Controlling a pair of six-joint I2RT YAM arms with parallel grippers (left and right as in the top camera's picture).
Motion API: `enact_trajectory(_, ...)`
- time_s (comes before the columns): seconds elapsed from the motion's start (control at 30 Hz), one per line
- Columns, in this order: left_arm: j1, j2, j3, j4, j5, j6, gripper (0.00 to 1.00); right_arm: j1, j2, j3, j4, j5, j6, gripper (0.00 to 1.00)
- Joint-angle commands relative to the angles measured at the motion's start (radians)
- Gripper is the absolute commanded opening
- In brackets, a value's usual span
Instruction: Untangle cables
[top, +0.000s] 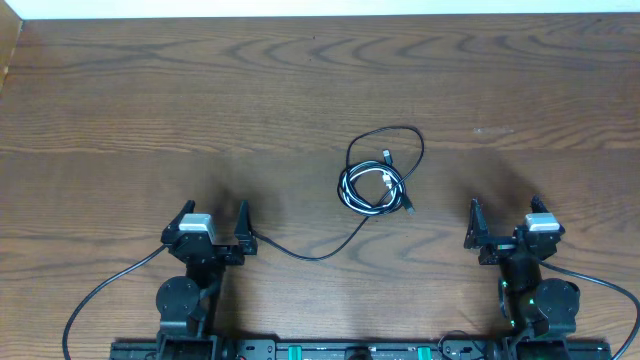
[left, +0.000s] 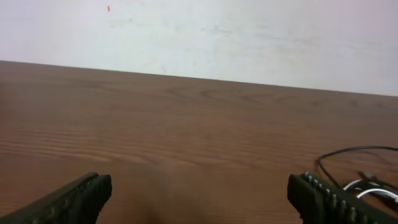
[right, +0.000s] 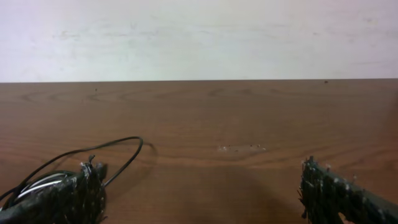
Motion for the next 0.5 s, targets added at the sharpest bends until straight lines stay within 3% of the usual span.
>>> enact_trajectory(0.0,0.000,-0.007,0.027,-0.017,0.037,-0.031,0.98,0.000,0.001,-0.001,-0.004,-0.006,0.005,0.99)
enact_trajectory(0.47,0.000,0.079,0.162,-0.053,0.109,-0.031,0.98,0.000,0.001,-0.001,-0.004,-0.006,0.005,0.99)
